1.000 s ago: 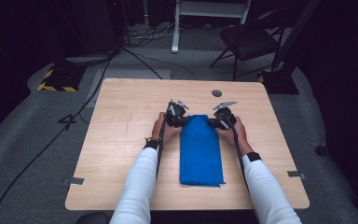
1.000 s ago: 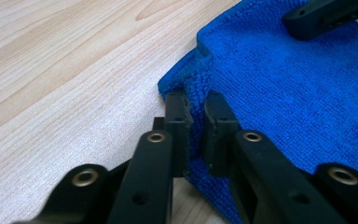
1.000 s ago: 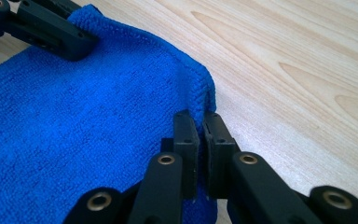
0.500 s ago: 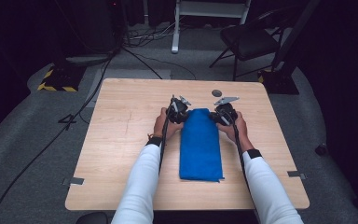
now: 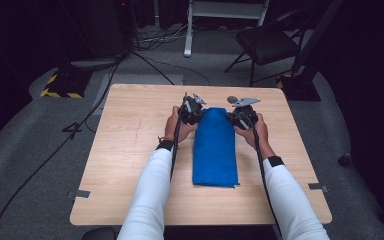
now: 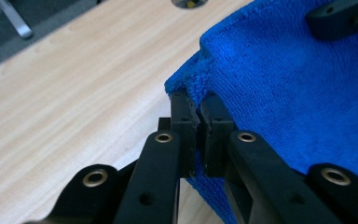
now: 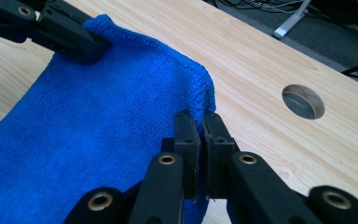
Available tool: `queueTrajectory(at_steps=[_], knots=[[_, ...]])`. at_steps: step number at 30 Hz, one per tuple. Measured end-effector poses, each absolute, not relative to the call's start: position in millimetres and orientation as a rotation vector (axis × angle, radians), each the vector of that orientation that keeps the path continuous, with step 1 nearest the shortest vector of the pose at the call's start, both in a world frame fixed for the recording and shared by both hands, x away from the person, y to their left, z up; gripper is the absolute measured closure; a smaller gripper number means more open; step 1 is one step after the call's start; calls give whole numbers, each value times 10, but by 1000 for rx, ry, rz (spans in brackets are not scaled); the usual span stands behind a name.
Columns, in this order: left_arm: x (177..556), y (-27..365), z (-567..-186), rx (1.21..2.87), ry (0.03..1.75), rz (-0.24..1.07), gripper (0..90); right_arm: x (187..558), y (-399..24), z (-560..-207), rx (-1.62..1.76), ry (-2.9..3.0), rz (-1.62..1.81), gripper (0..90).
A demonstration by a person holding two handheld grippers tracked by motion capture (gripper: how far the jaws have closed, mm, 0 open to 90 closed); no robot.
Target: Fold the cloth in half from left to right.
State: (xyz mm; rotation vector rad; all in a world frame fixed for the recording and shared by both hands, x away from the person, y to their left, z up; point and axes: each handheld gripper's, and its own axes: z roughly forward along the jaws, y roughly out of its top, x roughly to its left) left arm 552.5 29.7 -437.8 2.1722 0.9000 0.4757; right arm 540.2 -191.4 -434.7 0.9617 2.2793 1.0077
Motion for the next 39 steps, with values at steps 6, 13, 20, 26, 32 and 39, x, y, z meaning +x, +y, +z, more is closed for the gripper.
queueTrajectory(at_steps=[6, 13, 20, 26, 32, 39], knots=[[5513, 331, -4329, 2162, 893, 498, 857, 5374, -1899, -4291, 942, 2267, 1032, 868], [5501, 340, -4208, 2143, 878, 534, 857, 5347, -1865, -4174, 902, 2243, 1044, 868], [5468, 350, -4140, 2137, 864, 554, 857, 5326, -1860, -4101, 882, 2225, 1060, 868], [5405, 394, -4082, 2128, 841, 557, 853, 5308, -1864, -4079, 870, 2225, 1072, 868], [5315, 432, -4070, 2129, 790, 538, 852, 5231, -1806, -4045, 822, 2246, 1082, 868], [5193, 503, -4088, 2112, 751, 518, 846, 5126, -1731, -4056, 760, 2281, 1090, 868]])
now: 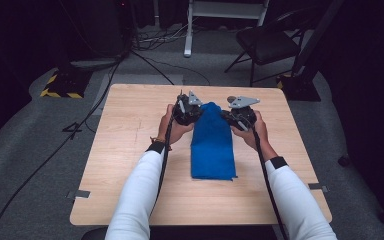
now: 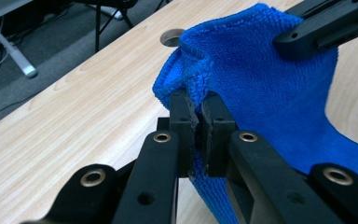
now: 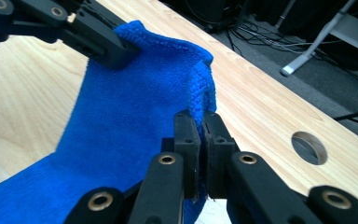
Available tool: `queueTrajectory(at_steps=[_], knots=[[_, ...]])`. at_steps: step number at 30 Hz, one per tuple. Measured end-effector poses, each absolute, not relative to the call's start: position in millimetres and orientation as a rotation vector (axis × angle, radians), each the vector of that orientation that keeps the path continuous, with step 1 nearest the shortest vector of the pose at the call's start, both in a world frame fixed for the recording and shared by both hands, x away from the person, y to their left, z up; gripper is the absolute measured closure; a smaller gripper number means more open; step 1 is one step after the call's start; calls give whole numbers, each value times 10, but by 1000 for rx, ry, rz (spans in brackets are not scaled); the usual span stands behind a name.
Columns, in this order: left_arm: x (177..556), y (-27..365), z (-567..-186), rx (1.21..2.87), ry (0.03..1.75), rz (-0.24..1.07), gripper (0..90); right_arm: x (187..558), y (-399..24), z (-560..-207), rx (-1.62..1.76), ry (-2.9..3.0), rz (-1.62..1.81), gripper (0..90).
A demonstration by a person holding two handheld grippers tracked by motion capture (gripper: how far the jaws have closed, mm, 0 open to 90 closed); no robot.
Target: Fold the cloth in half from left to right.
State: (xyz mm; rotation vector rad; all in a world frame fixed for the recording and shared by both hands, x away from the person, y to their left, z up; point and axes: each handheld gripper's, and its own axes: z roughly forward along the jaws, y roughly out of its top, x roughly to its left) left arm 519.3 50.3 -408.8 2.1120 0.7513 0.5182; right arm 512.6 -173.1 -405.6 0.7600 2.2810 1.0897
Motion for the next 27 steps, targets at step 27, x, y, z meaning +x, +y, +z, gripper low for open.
queueTrajectory(at_steps=[27], knots=[[4746, 599, -4152, 2150, 576, 477, 815, 4739, -1904, -4152, 656, 2336, 1219, 867]])
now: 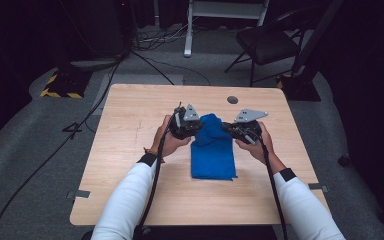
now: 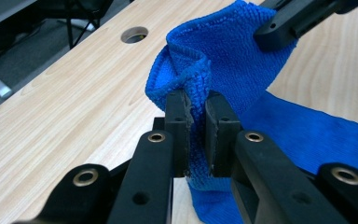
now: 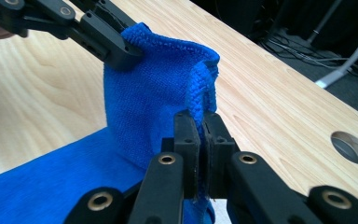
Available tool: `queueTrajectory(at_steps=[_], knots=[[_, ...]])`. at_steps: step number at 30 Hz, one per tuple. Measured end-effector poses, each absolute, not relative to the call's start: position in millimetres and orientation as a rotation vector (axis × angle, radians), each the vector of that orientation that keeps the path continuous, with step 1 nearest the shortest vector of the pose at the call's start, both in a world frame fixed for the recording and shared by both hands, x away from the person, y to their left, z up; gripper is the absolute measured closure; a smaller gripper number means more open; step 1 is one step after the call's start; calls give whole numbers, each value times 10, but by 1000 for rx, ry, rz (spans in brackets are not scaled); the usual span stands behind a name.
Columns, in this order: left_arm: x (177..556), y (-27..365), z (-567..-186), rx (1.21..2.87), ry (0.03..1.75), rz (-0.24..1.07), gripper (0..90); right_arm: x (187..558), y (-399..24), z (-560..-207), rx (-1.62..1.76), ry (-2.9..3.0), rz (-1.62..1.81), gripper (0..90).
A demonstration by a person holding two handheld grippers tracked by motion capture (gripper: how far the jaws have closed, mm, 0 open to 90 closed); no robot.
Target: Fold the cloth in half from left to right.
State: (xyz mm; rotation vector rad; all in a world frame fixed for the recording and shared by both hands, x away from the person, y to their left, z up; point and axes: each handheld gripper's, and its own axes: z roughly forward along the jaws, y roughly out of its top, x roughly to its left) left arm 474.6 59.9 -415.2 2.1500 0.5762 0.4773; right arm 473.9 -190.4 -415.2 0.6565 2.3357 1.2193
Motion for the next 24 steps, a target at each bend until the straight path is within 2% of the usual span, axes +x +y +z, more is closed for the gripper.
queueTrajectory(at_steps=[24], knots=[[4262, 655, -4385, 2215, 366, 425, 755, 4317, -2115, -4381, 493, 2478, 1275, 862]])
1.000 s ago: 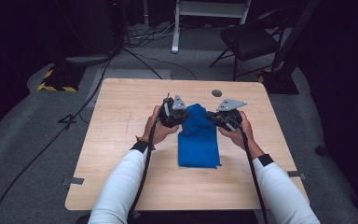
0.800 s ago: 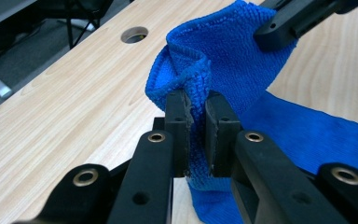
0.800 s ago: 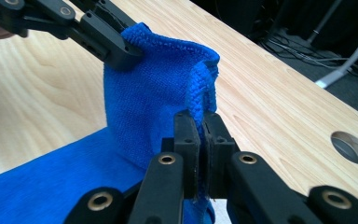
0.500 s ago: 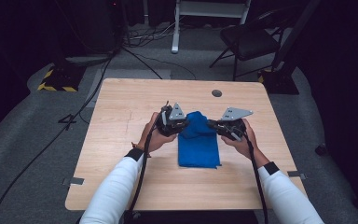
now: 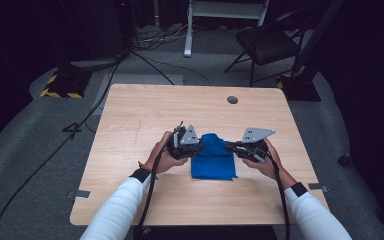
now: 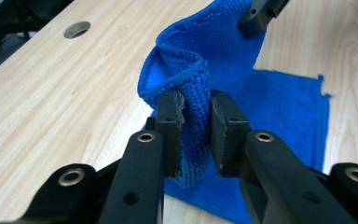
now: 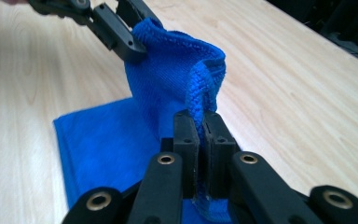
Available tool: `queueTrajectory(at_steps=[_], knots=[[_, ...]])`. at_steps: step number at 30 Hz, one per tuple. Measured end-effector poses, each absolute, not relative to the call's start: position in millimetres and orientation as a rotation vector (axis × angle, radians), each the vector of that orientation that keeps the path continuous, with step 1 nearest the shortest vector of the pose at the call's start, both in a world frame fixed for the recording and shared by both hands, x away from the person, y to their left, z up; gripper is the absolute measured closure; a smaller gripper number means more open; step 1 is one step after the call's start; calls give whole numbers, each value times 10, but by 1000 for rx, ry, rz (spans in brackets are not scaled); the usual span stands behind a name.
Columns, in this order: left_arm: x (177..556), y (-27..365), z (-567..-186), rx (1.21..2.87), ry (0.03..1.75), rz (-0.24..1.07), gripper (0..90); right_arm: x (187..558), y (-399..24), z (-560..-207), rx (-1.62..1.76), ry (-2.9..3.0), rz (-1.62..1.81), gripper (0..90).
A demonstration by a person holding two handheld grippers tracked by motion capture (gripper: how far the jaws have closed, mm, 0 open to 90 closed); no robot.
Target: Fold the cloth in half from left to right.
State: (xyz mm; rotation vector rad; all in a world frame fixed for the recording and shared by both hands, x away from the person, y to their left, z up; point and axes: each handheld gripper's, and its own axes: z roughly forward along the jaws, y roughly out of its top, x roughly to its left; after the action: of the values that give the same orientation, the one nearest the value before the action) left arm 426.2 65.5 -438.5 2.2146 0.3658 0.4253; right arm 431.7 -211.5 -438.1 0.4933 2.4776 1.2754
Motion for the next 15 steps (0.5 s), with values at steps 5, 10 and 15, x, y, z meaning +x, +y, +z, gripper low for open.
queueTrajectory(at_steps=[5, 10, 15], knots=[[4169, 676, -4430, 2243, 317, 416, 735, 4266, -2178, -4456, 485, 2504, 1276, 860], [4047, 670, -4494, 2275, 263, 389, 713, 4199, -2223, -4525, 460, 2533, 1274, 855], [3973, 674, -4586, 2303, 240, 364, 701, 4124, -2259, -4619, 443, 2578, 1252, 842]])
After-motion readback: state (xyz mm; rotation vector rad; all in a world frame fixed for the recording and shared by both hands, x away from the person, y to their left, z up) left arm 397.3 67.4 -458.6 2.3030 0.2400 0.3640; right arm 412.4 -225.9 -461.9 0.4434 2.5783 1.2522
